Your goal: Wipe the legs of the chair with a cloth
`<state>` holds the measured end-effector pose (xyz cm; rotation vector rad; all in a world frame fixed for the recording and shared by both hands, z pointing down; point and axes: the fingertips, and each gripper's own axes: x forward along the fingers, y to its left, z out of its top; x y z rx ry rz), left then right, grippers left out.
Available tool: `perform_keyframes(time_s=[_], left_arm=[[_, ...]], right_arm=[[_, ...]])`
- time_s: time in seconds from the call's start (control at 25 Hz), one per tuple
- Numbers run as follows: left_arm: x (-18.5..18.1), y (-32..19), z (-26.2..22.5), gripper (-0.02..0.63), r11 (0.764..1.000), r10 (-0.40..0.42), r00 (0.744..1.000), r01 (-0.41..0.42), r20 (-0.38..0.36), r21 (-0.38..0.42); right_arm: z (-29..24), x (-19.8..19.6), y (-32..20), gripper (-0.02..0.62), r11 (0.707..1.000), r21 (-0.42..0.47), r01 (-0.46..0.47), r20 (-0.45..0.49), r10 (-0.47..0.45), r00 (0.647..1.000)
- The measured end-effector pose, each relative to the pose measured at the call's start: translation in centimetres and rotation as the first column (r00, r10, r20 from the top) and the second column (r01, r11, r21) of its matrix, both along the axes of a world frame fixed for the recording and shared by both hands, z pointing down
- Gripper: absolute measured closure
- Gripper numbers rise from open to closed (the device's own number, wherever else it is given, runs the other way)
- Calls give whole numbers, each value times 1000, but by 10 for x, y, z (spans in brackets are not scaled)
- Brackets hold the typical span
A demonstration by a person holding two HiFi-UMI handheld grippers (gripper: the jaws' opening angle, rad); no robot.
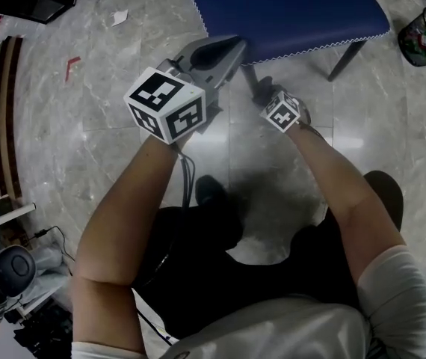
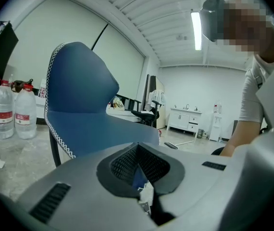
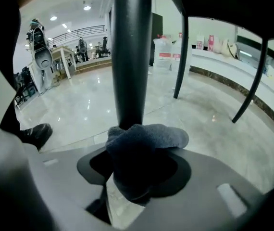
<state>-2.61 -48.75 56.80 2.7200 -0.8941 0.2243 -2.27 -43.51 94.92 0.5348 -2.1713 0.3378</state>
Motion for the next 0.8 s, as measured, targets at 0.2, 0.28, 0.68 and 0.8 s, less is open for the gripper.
perform_keyframes(time_s=[0.2,0.28,0.68,0.8], left_arm=[[-3,1,0,600,1000,9,1000,-9,1,-3],[-4,2,0,600,1000,-7,999,6,-34,-27],[-5,0,-3,600,999,-44,999,44,-13,9],[-4,1,-4,600,999,-41,999,41,-29,15]], right_arm=[[-33,-8,-6,411,999,30,10,46,-12,999],[-63,-9,-7,413,997,80,1,113,-10,994],[-266,-14,-26,414,941,307,-142,484,-26,875],[-281,-10,-20,419,934,325,-150,481,-26,876]])
